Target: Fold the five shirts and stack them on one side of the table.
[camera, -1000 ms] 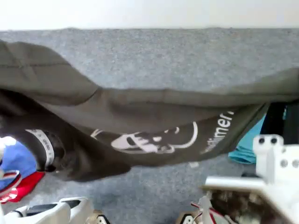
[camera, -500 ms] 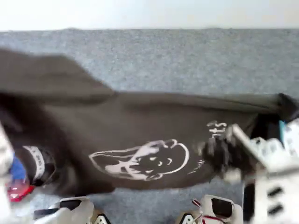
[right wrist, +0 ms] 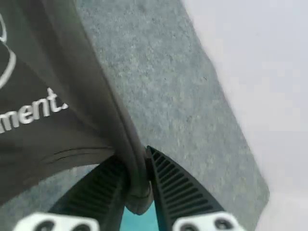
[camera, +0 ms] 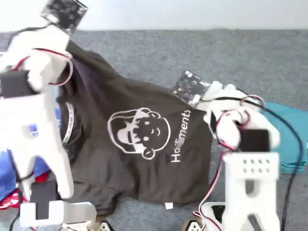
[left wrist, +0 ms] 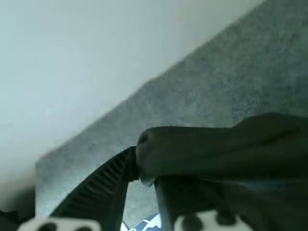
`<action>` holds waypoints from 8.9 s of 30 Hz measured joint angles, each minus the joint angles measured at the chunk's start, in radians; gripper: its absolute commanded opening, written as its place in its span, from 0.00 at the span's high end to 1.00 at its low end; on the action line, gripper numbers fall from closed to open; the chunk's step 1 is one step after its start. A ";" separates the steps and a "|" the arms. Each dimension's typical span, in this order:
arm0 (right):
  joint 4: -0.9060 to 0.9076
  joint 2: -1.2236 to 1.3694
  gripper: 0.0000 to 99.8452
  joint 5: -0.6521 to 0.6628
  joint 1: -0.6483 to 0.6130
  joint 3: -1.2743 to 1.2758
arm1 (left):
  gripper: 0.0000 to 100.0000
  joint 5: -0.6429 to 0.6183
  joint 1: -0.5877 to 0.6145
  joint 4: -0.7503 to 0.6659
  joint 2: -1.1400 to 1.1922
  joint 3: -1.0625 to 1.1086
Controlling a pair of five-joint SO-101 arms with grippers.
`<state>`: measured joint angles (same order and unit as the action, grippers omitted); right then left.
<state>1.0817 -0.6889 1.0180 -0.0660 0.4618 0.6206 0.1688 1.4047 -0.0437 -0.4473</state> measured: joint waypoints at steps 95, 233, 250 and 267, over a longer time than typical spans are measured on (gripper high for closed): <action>0.671 0.847 0.73 -0.011 0.069 -0.712 | 0.81 0.241 0.063 0.328 -0.658 1.039; 0.485 1.321 0.99 -0.614 0.158 -0.786 | 0.99 -0.287 0.101 -0.170 0.175 1.003; 0.600 1.074 0.99 -0.614 -0.014 -0.786 | 0.98 -0.336 -0.080 0.092 -0.147 0.901; 0.667 0.950 0.99 -0.614 -0.129 -0.786 | 0.98 -0.272 0.232 -0.124 -0.341 1.154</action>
<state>1.7492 0.2608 0.4043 -0.1949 -0.3237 0.3491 0.4005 1.2804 -0.3844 0.7066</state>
